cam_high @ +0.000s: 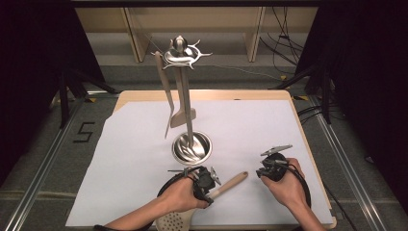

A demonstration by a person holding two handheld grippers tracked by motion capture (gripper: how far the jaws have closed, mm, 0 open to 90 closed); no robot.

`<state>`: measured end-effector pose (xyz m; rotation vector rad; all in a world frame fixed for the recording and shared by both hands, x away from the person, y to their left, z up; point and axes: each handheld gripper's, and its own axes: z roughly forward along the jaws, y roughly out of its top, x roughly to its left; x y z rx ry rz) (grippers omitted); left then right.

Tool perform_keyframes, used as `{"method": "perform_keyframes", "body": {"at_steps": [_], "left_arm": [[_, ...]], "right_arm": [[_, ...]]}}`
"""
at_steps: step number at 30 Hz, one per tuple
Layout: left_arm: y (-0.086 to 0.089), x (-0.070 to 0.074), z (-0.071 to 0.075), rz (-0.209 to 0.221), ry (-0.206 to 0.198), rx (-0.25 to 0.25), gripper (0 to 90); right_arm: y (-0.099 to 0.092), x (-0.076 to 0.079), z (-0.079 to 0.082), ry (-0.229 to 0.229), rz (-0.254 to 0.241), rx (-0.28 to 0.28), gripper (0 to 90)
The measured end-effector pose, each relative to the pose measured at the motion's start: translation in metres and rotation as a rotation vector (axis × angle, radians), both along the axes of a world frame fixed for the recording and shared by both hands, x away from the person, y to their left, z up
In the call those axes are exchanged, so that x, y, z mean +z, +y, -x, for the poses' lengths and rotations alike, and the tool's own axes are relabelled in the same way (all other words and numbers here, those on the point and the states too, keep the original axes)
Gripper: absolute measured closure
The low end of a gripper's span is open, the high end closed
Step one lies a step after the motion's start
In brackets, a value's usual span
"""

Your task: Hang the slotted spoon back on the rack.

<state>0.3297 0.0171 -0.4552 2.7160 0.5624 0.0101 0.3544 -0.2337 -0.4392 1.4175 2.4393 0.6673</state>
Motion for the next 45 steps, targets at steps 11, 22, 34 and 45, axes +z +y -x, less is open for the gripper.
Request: {"method": "perform_keyframes", "body": {"at_steps": [11, 22, 34, 45], "left_arm": [[-0.005, -0.005, 0.003, -0.073, -0.018, -0.003, 67.2], [-0.009, -0.003, 0.003, -0.114, -0.004, 0.038, 75.0], [0.003, -0.005, 0.003, 0.001, -0.010, 0.069, 78.0], [0.037, 0.016, 0.000, 0.206, -0.113, 0.116, 78.0]], "right_arm": [[0.001, 0.000, 0.001, 0.020, -0.002, -0.017, 80.6], [-0.001, 0.000, 0.001, 0.020, -0.007, -0.016, 80.7], [-0.004, 0.000, -0.001, -0.011, -0.006, -0.014, 81.0], [-0.017, 0.012, 0.000, -0.106, -0.042, -0.135, 80.6]]}}
